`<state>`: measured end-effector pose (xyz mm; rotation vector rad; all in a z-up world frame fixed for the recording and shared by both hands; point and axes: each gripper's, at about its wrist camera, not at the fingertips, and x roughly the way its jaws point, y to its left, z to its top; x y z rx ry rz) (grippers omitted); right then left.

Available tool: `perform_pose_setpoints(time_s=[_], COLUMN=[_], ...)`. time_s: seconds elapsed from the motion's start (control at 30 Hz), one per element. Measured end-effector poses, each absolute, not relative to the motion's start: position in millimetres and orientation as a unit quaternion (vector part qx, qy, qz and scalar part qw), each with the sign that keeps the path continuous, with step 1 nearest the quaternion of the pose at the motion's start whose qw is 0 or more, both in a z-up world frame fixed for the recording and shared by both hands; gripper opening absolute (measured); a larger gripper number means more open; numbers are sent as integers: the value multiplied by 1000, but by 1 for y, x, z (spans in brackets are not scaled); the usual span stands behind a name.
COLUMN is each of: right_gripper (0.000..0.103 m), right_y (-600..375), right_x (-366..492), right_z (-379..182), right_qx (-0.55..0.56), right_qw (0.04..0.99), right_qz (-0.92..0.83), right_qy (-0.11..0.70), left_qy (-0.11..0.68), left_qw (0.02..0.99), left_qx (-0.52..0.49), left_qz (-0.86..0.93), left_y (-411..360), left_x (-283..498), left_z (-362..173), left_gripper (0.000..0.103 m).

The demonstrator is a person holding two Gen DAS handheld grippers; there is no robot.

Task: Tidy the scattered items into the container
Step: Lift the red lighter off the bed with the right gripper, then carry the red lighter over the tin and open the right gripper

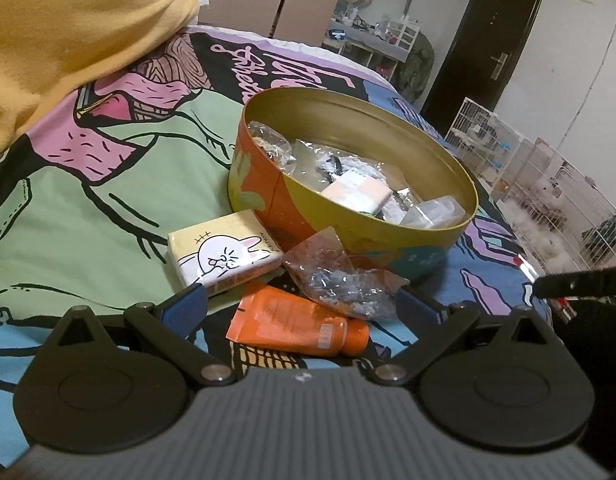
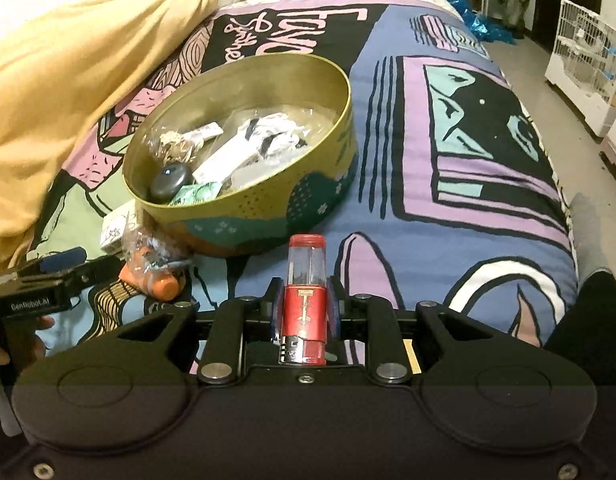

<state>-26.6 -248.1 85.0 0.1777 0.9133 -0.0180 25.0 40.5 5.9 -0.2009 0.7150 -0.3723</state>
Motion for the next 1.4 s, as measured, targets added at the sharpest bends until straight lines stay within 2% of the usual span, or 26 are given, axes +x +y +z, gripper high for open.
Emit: perform_pose_setpoints(time_s=[1.1,1.4], right_gripper=[22,22], right_y=[-203,-173], right_x=[39,69], right_z=[178,183], right_qx=[1,-31], right_qw=[930,929], right_qz=[39,55], right_qy=[366,365], left_qy=[351,353], left_qw=[910,907], left_qx=[-88,-90], left_qz=[-204,-210], left_y=[33,33], left_x=[25,25], left_z=[4,2], left_gripper=[103,103])
